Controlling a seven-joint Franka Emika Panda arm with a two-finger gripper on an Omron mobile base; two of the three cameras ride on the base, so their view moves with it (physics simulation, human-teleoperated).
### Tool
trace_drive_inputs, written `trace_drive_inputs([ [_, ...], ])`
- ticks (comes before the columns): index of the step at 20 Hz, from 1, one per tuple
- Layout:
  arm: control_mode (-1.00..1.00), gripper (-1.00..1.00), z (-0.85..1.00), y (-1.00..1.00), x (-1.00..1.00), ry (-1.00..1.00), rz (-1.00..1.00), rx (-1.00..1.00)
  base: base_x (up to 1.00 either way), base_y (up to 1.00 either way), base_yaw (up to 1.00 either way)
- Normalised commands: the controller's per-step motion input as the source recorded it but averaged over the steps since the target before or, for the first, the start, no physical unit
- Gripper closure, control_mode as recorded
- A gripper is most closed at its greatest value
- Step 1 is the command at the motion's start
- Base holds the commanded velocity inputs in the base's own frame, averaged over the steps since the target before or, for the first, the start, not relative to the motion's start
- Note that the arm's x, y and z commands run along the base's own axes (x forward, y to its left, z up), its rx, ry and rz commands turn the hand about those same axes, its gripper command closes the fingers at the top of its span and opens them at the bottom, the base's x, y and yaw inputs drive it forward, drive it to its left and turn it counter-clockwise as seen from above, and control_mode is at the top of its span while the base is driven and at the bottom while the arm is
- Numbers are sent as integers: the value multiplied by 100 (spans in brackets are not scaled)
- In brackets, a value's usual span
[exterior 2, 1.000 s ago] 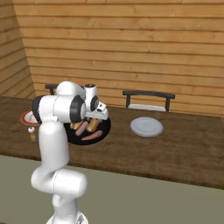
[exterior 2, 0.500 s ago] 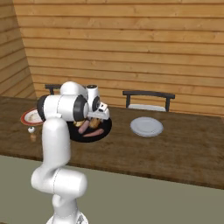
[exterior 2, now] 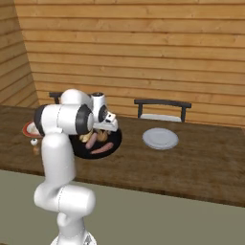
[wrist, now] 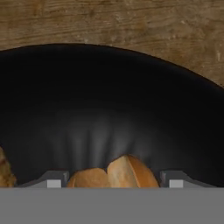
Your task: Place one bun and one sausage from the bowl on each plate.
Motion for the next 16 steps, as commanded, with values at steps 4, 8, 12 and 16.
trace_drive_inputs([
  [4, -100, 100, 34, -7, -60, -5, -5, 3, 0, 0, 0],
  [8, -100, 100, 93, -19, -26, 0, -1, 6, 0, 0, 0],
  [12, -100, 100, 93, -27, -7, 0, 0, 2, 0, 0, 0],
  [16, -100, 100, 43, -86, -1, 8, -10, 0, 0, 0, 0],
])
